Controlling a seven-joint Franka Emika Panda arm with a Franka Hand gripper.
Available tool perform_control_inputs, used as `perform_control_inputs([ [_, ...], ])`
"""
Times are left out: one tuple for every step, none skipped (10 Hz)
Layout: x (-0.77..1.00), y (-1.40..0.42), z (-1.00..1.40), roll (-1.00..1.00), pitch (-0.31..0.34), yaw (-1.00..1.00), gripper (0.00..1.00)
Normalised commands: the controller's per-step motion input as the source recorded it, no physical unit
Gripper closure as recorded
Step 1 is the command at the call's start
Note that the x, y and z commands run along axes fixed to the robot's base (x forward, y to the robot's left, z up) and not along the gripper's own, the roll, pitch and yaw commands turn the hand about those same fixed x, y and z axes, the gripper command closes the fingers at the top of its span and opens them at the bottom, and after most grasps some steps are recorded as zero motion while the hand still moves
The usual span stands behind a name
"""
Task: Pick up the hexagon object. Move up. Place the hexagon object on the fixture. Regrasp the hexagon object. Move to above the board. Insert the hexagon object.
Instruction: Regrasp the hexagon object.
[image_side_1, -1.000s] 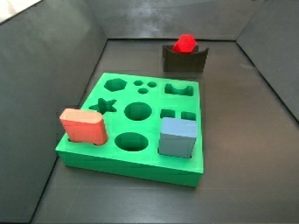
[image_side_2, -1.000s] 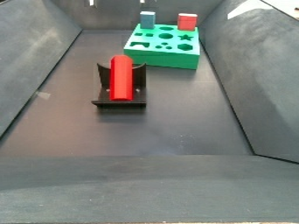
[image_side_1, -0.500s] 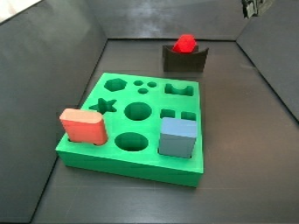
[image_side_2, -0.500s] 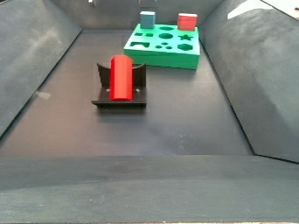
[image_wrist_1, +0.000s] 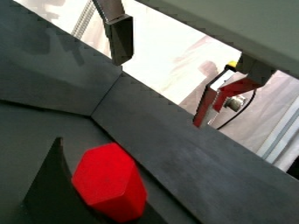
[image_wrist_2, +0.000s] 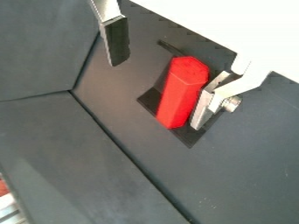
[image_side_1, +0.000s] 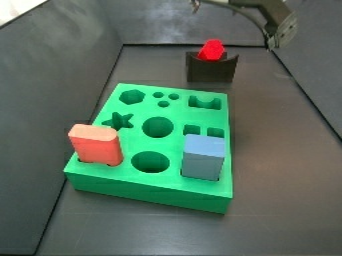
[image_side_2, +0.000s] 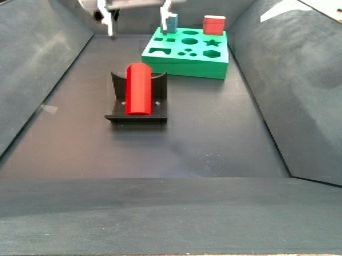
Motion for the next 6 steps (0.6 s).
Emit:
perform_control_inputs([
  [0.08,0.05,-1.00,0.07,-0.010,0.12,0.00],
  [0.08,0.05,-1.00,0.06,-0.044,0.11,0.00],
  [0.09,0.05,-1.00,0.06,-0.068,0.09,0.00],
  [0.10,0.04,-1.00,0.07,-0.087,0.07,0.00],
  [0.10,0.03,-1.00,0.07,-0.089,0.05,0.00],
  [0.11,0.03,-0.91,0.07,-0.083,0.03,0.00],
])
